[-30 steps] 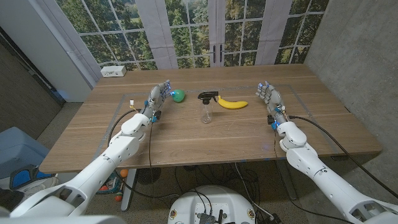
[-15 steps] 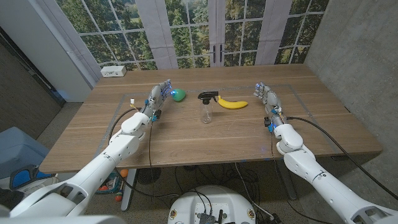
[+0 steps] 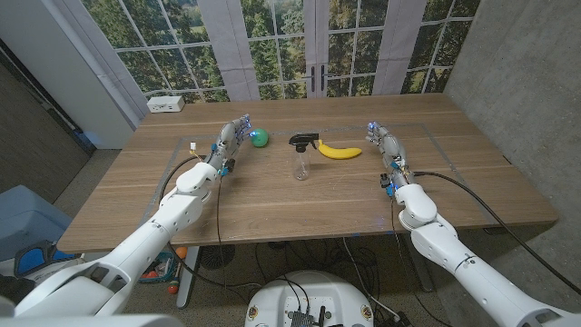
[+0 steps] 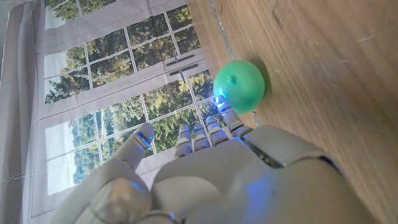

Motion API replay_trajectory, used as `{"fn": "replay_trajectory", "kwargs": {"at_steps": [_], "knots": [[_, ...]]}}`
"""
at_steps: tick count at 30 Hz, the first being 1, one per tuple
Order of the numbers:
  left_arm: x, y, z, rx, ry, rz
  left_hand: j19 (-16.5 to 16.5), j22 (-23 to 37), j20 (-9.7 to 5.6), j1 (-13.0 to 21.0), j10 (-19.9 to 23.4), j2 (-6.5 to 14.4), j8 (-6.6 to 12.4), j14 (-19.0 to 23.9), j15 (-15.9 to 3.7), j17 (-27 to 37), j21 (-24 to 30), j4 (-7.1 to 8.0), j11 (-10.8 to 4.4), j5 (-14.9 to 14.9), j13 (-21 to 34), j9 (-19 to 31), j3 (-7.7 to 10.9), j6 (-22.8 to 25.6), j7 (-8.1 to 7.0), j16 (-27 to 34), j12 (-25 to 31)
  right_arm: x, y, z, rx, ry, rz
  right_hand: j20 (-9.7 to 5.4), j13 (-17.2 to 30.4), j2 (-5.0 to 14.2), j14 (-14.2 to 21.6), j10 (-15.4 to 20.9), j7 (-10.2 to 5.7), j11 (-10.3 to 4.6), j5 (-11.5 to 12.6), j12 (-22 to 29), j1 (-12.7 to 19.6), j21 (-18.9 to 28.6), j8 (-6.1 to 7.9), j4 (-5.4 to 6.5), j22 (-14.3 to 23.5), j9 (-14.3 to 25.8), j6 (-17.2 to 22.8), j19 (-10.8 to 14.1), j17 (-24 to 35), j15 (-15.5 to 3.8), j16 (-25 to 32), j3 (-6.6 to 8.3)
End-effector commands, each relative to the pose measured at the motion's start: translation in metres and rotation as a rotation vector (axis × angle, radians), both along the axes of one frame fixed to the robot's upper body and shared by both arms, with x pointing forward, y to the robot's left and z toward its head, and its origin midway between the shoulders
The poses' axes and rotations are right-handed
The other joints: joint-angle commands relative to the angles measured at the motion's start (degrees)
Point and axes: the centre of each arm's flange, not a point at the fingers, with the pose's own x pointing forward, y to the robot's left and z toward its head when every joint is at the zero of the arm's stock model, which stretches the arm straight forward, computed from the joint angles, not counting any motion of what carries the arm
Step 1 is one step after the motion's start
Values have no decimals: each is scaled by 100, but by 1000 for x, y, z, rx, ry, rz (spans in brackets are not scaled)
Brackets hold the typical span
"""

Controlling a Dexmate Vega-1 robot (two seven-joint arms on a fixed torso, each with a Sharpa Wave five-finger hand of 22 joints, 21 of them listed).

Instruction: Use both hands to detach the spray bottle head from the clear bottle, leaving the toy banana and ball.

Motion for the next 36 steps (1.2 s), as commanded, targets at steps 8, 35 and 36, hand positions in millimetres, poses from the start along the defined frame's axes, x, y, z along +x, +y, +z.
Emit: {"fn": "replay_trajectory", "kwargs": {"at_steps": [8,35,36], "knots": [[4,-4,5,15,-3,-30,38,21,3,-3,-10,359,27,13,-61,8,-50,-30,-35,21,10,11,4,5,-6,16,33,-13,17,-14,-59,21,10,105,-41,-94,68,24,101,105,78,23,245,-92,12,-244,27,18,-62,158,-71,90,-21,34],[2,-7,5,19,-7,-41,99,24,16,-25,-1,364,28,29,-62,10,-132,-36,-31,21,11,11,0,-9,9,21,36,-24,36,-25,-236,42,-7,149,-167,-886,-54,-250,230,186,-2,-39,368,-414,-42,-397,30,19,-459,249,-302,200,-145,-230],[1,-7,5,18,-8,-40,103,24,15,-26,1,365,28,29,-59,10,-133,-35,-29,21,11,11,-1,-9,11,21,37,-24,37,-25,-241,39,-9,134,-169,-909,-54,-252,229,185,-3,-38,383,-419,-38,-404,30,20,-466,260,-308,192,-146,-233]]}}
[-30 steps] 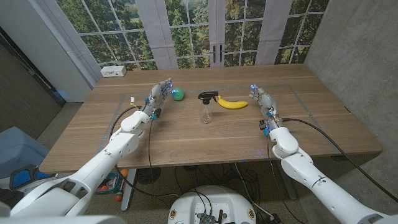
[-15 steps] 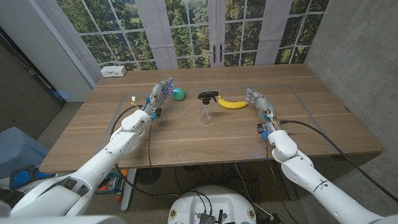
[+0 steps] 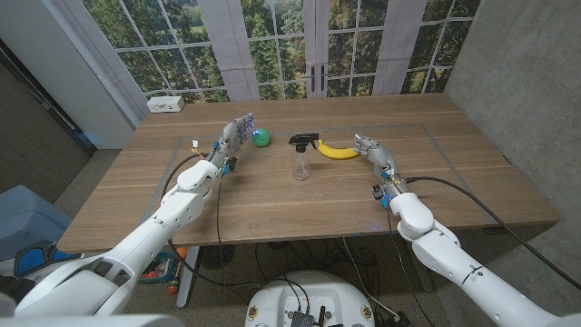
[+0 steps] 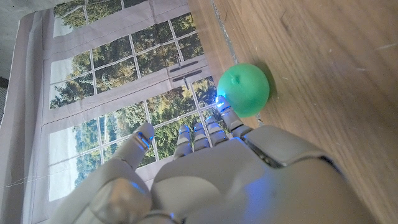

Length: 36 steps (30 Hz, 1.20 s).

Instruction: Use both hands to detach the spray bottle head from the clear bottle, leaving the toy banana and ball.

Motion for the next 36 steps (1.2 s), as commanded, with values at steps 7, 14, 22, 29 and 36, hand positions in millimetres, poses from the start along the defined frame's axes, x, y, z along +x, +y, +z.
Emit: {"fn": "replay_trajectory", "kwargs": {"at_steps": [7,14,22,29,36], "knots": [[-4,-2,-1,3,-3,-7,35,25,-8,-29,8,368,29,32,-59,9,-43,-37,-28,22,12,12,0,-9,14,21,40,-5,16,-9,-117,-4,-33,-122,-11,-212,7,-65,-16,-57,-2,4,185,-80,22,-63,30,25,-105,125,-59,-62,-13,-47],[-6,-3,-2,4,-4,-11,48,26,-13,-33,9,369,29,44,-63,9,-61,-39,-21,22,12,12,0,-12,12,24,39,-7,24,-11,-161,-22,-53,-152,-20,-342,15,-118,-38,-92,41,4,348,-137,2,-73,30,30,-264,176,-106,-96,-20,-54],[-8,-3,-2,6,-7,-12,69,27,-15,-39,15,370,32,52,-56,9,-86,-39,-28,23,12,13,-1,-10,21,26,41,-7,34,-12,-206,-36,-49,-175,-22,-444,36,-156,-50,-110,83,11,471,-181,22,-63,31,37,-308,236,-148,-107,-19,-66],[-10,-4,-1,11,-7,-14,79,27,-7,-43,22,374,32,58,-58,10,-108,-39,-29,23,12,13,0,-10,20,26,42,-5,43,-14,-239,-47,-42,-179,-24,-471,60,-149,-71,-128,101,23,528,-203,39,-51,31,40,-298,266,-168,-123,-13,-68],[-11,-4,-1,12,-10,-14,88,28,-6,-46,25,376,33,67,-63,10,-128,-38,-28,24,12,13,0,-12,23,28,43,-2,53,-14,-284,-68,-50,-187,-25,-494,60,-130,-94,-158,121,39,592,-230,54,-42,32,43,-290,288,-189,-147,-16,-68]]}}
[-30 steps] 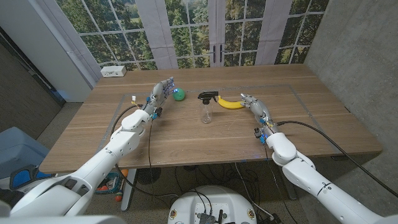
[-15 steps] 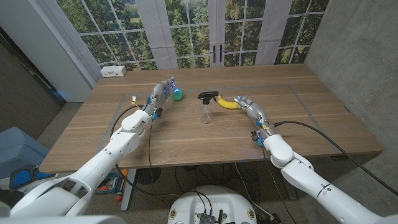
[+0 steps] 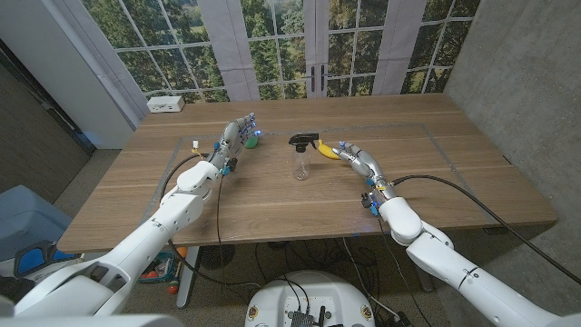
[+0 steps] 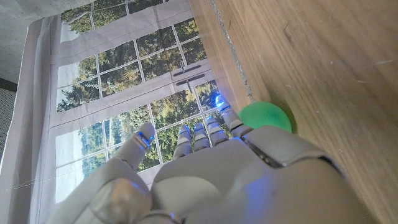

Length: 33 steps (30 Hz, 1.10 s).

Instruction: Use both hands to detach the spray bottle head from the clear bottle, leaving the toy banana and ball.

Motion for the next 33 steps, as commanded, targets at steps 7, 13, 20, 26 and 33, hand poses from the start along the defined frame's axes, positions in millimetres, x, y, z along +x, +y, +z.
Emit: {"fn": "replay_trajectory", "kwargs": {"at_steps": [7,13,20,26,33], "knots": [[-3,0,1,5,-6,-1,33,28,-1,-35,27,363,35,40,-81,10,-33,-36,-34,25,12,13,0,-8,24,25,15,6,24,-3,-102,-35,-3,-34,10,40,58,45,-66,-109,61,55,174,-59,53,6,34,18,36,92,-44,-93,-7,-5],[-4,0,2,4,-7,-3,43,29,-2,-40,44,364,37,44,-84,10,-56,-35,-38,25,13,14,-1,-3,22,25,20,8,31,-3,-130,-42,-1,-53,9,35,82,67,-84,-122,81,69,278,-83,66,7,36,20,45,137,-68,-118,0,9],[-4,1,1,5,-6,-2,53,30,-4,-44,34,365,35,47,-81,9,-80,-34,-33,25,13,14,-1,-7,21,24,15,12,37,-4,-151,-52,-6,-71,7,6,103,79,-116,-146,106,77,384,-112,79,3,36,22,56,174,-93,-153,4,14],[-4,2,1,6,-6,-2,61,30,-3,-50,33,364,38,50,-83,10,-102,-32,-34,26,13,14,-3,0,26,23,14,14,43,-4,-170,-66,-13,-81,6,-22,140,109,-129,-178,135,92,494,-130,91,-1,37,24,70,238,-117,-176,15,20],[-4,2,1,8,-4,-4,72,31,-8,-57,37,360,38,56,-84,11,-119,-28,-32,25,13,14,-6,-1,29,25,15,16,48,-3,-191,-77,-11,-80,7,-45,173,129,-148,-188,161,102,583,-156,105,9,39,26,98,276,-137,-201,26,17]]}}
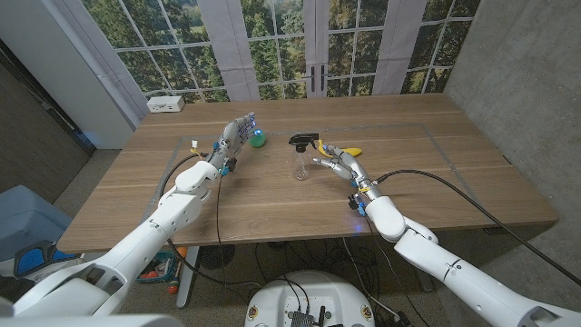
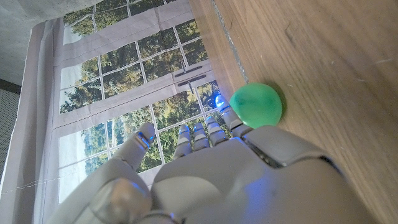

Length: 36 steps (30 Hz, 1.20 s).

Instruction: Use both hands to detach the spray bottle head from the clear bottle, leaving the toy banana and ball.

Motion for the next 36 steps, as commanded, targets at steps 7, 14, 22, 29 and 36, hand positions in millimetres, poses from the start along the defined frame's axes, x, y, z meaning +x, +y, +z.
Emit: {"fn": "replay_trajectory", "kwargs": {"at_steps": [7,14,22,29,36], "knots": [[0,1,0,0,3,-4,42,32,-8,-62,37,359,39,33,-50,11,-22,-24,-31,26,13,14,-9,24,11,27,14,6,19,1,-60,-27,12,-5,7,-51,-2,32,-40,-32,54,38,109,-49,25,24,11,28,46,91,-14,-24,27,4],[1,2,-1,-3,5,-5,51,32,-10,-68,44,359,40,32,-57,11,-43,-19,-23,27,13,14,-11,27,14,25,16,8,27,3,-70,-30,32,7,8,-69,-1,20,-67,-67,68,33,140,-77,23,37,13,29,43,91,-21,-27,31,-11],[1,4,-2,-7,4,-5,62,33,-6,-71,46,361,40,37,-53,10,-67,-17,-27,29,13,14,-11,30,16,23,15,12,34,4,-76,-34,51,34,9,-85,0,12,-73,-68,84,32,161,-110,19,58,16,30,35,87,-25,-13,37,-34],[1,5,-2,-9,4,-6,73,34,-4,-75,44,362,42,38,-57,9,-86,-14,-28,30,14,15,-11,37,18,22,14,15,40,6,-94,-40,51,40,12,-82,4,18,-82,-81,99,36,184,-133,22,75,18,31,43,104,-26,-25,46,-49],[2,6,-2,-8,4,-6,81,34,0,-78,51,363,41,41,-59,9,-103,-11,-28,31,14,15,-12,36,19,22,16,19,44,9,-99,-40,65,73,13,-80,9,7,-91,-100,114,33,220,-152,22,80,20,31,44,126,-29,-15,53,-58]]}}
